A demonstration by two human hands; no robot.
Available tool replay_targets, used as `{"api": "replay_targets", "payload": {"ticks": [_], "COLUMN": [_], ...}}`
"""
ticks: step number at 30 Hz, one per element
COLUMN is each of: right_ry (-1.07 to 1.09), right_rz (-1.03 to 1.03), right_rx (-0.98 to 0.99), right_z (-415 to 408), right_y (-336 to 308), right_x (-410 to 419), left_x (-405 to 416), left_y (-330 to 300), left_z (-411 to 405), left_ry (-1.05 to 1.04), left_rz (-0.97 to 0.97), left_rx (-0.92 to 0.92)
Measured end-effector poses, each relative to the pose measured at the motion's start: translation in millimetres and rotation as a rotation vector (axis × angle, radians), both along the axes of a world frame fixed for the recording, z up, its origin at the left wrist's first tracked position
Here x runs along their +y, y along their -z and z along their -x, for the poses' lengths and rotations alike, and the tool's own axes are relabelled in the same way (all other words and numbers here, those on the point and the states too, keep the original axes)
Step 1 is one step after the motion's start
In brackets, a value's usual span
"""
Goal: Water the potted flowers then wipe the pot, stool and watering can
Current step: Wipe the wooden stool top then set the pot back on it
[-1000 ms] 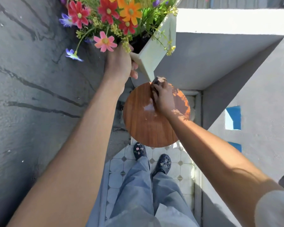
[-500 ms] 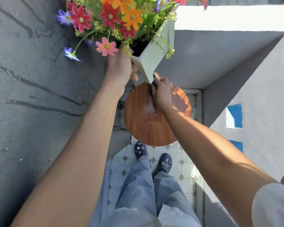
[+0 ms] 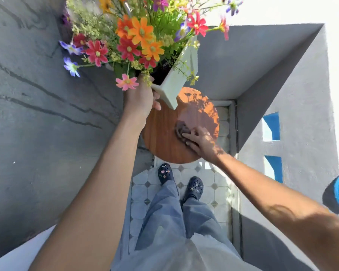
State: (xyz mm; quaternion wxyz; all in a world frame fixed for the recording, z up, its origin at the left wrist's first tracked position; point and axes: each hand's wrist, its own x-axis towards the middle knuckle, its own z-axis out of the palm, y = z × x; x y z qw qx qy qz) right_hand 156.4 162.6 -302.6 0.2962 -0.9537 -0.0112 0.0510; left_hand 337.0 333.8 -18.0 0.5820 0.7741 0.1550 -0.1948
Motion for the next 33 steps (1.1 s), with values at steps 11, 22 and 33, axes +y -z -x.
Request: {"api": "replay_targets", "payload": {"ticks": [11, 22, 33], "right_ry": [0.283, 0.526, 0.914], "right_rz": [-0.322, -0.413, -0.846], "right_rx": [0.256, 0.381, 0.164], "right_z": [25, 84, 129], "right_y": [-41, -119, -144], "right_x": [18, 15, 16], "left_x": [-9, -44, -70], "left_y": [50, 88, 108], "left_z": [116, 171, 194], "left_ry": [-0.157, -0.252, -0.088], "left_rz": [-0.064, -0.074, -0.094], "left_rx": [0.153, 0.019, 0.165]}}
